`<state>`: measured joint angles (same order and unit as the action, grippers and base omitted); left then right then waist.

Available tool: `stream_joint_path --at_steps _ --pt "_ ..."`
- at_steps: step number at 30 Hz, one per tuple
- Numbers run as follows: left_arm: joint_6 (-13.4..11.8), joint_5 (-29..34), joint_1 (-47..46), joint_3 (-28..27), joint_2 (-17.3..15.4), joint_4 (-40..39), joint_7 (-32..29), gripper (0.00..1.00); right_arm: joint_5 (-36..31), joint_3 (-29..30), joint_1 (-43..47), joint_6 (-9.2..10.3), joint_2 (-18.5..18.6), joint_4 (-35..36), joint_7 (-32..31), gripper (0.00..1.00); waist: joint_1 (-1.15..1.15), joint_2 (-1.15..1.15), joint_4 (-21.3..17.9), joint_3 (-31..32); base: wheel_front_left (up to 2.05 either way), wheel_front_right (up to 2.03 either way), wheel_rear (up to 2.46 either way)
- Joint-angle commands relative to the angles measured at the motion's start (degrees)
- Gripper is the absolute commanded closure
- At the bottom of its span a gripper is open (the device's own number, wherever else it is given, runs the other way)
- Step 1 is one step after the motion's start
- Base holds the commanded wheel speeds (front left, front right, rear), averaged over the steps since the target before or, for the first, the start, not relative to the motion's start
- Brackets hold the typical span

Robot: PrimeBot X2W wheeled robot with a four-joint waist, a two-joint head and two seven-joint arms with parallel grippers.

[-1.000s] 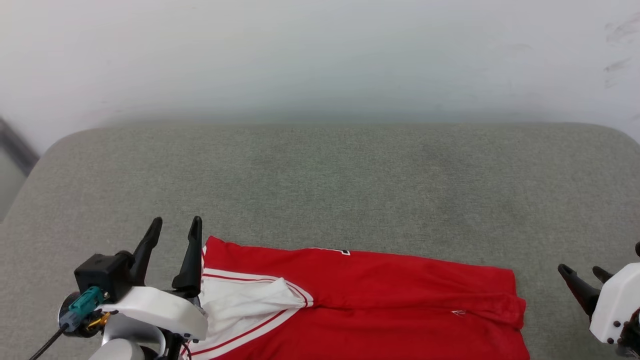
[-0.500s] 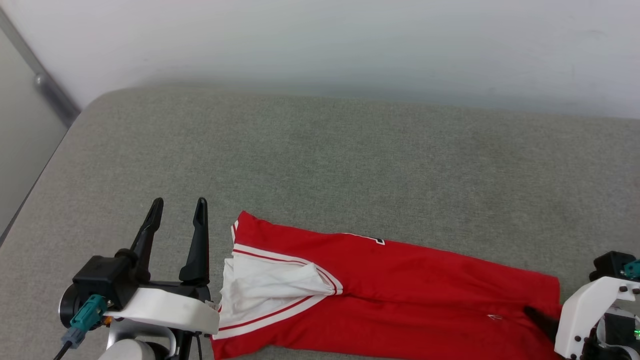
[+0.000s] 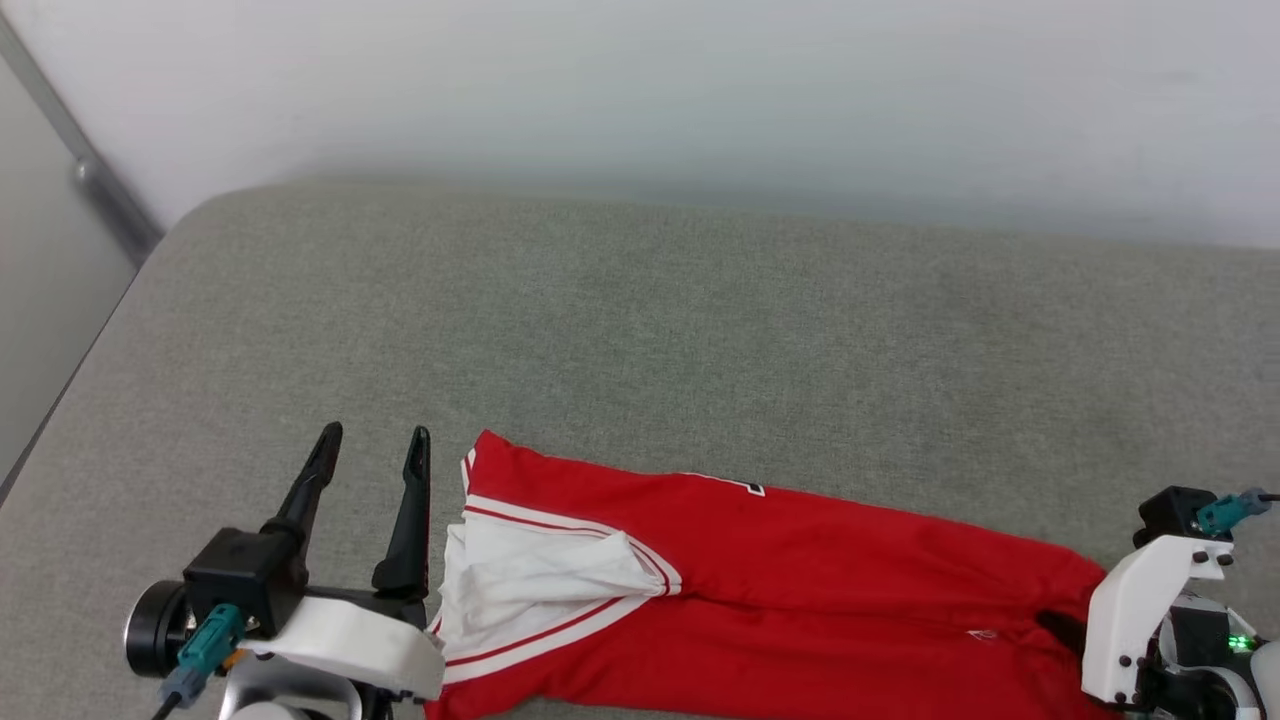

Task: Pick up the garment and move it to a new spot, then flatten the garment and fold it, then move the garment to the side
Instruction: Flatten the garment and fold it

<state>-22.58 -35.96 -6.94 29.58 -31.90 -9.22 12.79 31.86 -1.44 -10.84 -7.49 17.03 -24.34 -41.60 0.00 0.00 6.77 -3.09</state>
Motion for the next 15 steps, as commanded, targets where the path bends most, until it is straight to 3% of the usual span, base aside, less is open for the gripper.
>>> stream_joint_path --at_steps 1,7,15 --pt "-0.26 0.2 0.89 0.13 -0.29 0.02 -0.14 0.0 0.51 -0.15 -0.46 0.0 0.57 0.39 0.24 1.0 0.0 0.0 -0.93 1.2 0.0 0.0 0.0" --pt "-2.32 -0.06 3.31 -0.13 -0.9 -0.6 -1.0 0.0 0.49 1.18 0.45 0.01 3.5 2.12 -0.51 1.0 0.0 0.0 -3.47 3.48 0.0 0.0 0.0" --pt "-3.13 -0.1 4.23 0.02 -1.26 -1.56 -1.56 0.0 -3.01 13.0 1.14 0.01 4.68 3.37 -3.82 1.0 0.0 0.0 -6.18 3.81 0.0 0.0 0.0"
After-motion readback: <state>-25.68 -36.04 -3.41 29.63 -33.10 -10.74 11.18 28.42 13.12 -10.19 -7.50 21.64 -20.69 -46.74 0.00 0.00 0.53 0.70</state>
